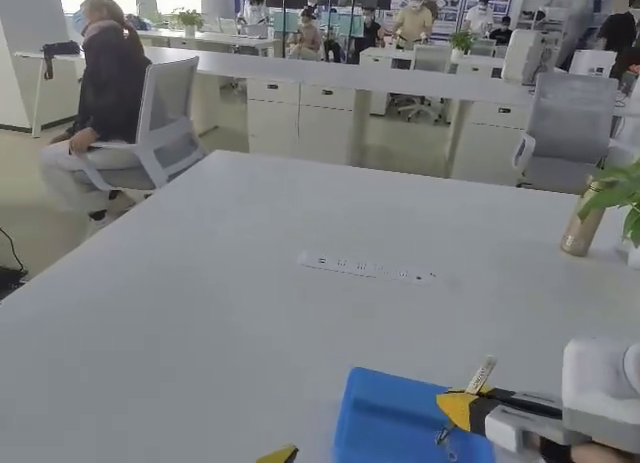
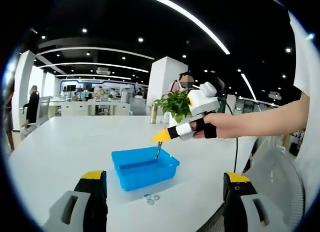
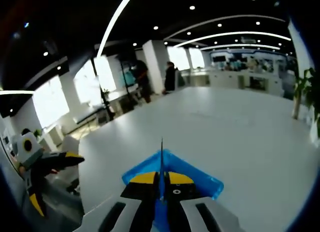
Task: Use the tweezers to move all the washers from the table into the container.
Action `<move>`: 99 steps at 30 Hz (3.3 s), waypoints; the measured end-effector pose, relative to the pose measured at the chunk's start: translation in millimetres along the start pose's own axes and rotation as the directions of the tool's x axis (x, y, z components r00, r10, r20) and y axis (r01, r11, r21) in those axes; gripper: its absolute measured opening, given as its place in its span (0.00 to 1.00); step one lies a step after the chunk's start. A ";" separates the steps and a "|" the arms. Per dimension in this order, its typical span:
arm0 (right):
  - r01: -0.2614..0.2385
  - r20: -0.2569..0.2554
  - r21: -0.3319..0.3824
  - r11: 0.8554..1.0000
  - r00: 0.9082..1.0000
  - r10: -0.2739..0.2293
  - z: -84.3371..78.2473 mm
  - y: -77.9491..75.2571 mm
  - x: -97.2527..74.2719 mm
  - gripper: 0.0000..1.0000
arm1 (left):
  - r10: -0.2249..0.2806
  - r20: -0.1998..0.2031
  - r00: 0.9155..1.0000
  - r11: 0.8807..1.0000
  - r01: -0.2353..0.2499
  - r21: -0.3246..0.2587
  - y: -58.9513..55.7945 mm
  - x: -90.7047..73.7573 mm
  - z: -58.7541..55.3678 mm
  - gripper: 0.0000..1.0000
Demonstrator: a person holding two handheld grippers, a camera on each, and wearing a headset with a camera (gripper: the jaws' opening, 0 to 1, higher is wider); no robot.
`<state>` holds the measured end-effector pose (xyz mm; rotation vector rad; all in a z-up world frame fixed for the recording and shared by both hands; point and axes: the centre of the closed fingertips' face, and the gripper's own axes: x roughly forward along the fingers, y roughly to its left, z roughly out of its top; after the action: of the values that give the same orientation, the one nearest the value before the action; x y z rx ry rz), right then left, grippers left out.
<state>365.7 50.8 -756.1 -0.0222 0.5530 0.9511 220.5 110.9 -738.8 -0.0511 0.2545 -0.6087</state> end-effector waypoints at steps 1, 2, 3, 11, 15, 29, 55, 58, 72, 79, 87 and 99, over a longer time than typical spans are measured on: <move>0.004 -0.004 0.004 1.000 1.000 -0.004 -1.4 -1.8 3.2 0.03 | -0.001 -0.007 1.000 1.000 0.001 0.005 -0.4 0.4 -1.0 0.99; 0.011 -0.009 0.010 1.000 1.000 -0.011 -3.8 -5.7 6.8 0.03 | -0.002 -0.009 1.000 1.000 0.002 0.011 -1.2 0.6 -1.4 0.99; 0.014 -0.014 0.012 1.000 1.000 -0.014 -5.6 -8.2 9.3 0.03 | -0.004 -0.010 1.000 1.000 0.004 0.021 -1.9 0.5 -1.2 0.99; 0.043 -0.065 0.040 0.998 0.997 -0.041 -23.7 -29.7 28.2 0.03 | -0.004 -0.025 1.000 0.999 0.005 0.034 -2.2 0.9 -3.9 0.96; 0.039 -0.072 0.058 0.998 0.997 -0.035 -30.1 -30.6 33.9 0.03 | 0.000 -0.027 1.000 0.999 0.001 0.033 -1.6 0.4 -4.5 0.95; 0.033 -0.091 0.025 0.999 0.995 -0.031 -35.3 -26.7 38.2 0.03 | -0.008 -0.042 0.999 0.999 0.010 0.032 -2.1 0.6 -7.3 0.93; -0.012 -0.028 -0.038 0.999 1.000 0.011 -11.3 6.5 17.9 0.03 | -0.025 -0.072 0.997 0.999 0.027 0.025 -2.7 2.8 -13.5 0.89; -0.065 -0.005 -0.014 0.998 0.998 0.065 -4.2 23.5 11.4 0.03 | -0.027 -0.063 0.998 0.999 0.028 0.019 -2.6 2.7 -12.2 0.88; -0.222 -0.060 0.027 0.975 0.973 0.223 -31.9 74.0 9.5 0.03 | -0.033 -0.080 0.996 0.999 0.035 0.024 -4.3 2.3 -14.8 0.86; -0.228 -0.111 0.037 0.973 0.967 0.231 -61.5 81.0 21.8 0.03 | -0.029 -0.089 0.996 0.999 0.031 0.022 -2.9 2.4 -17.2 0.85; -0.182 -0.136 -0.008 0.983 0.974 0.179 -68.8 76.8 28.9 0.03 | -0.030 -0.074 0.997 0.999 0.031 0.019 -3.2 2.5 -14.3 0.86; -0.194 -0.157 -0.009 0.981 0.969 0.191 -76.1 80.5 30.3 0.04 | -0.032 -0.092 0.995 0.999 0.034 0.019 -3.1 3.0 -17.8 0.85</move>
<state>283.6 102.1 -818.0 -0.0658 0.6974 1.1521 216.6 107.1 -756.3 -0.0072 0.3367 -0.6475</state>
